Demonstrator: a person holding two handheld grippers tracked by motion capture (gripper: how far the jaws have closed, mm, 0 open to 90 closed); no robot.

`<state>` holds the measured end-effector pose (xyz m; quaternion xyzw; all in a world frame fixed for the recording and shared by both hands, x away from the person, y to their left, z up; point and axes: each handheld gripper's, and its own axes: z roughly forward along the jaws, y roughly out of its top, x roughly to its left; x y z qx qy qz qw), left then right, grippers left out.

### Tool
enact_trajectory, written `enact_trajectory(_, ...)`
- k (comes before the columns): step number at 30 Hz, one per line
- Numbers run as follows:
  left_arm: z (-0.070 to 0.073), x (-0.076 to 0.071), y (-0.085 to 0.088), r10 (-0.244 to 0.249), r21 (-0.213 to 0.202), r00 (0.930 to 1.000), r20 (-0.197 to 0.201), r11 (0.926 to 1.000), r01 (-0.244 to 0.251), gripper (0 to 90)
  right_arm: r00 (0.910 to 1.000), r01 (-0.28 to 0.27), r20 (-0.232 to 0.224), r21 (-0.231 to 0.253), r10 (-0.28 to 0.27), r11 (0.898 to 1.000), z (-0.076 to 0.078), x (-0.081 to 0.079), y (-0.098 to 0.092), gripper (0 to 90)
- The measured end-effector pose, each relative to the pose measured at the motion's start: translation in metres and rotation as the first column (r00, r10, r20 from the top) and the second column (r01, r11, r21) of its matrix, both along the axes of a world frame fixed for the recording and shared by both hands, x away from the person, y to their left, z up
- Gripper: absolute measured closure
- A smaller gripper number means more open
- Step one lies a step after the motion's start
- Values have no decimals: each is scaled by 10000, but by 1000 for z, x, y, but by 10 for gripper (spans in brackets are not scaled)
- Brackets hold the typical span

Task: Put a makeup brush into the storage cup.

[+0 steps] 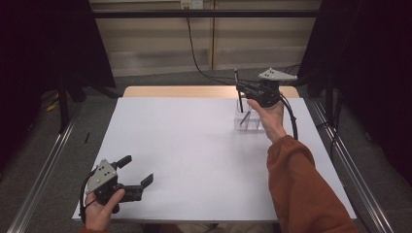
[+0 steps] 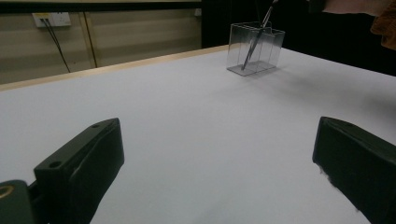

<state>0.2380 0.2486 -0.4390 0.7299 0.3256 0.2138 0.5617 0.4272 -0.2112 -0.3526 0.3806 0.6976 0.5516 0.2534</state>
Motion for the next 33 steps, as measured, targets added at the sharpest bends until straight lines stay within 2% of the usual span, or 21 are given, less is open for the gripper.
enact_trajectory(13,0,0,0,-11,8,10000,-5,10000,11,21,9997,218,-106,-104,-219,9997,-7,11,-2,839)
enact_trajectory(25,0,0,0,-47,75,10000,54,10000,47,21,9996,265,-8,-143,-265,9995,-10,15,-2,839)
enact_trajectory(33,0,0,0,-43,77,10000,48,10000,43,21,9995,109,-301,-258,-117,9996,-18,15,1,839)
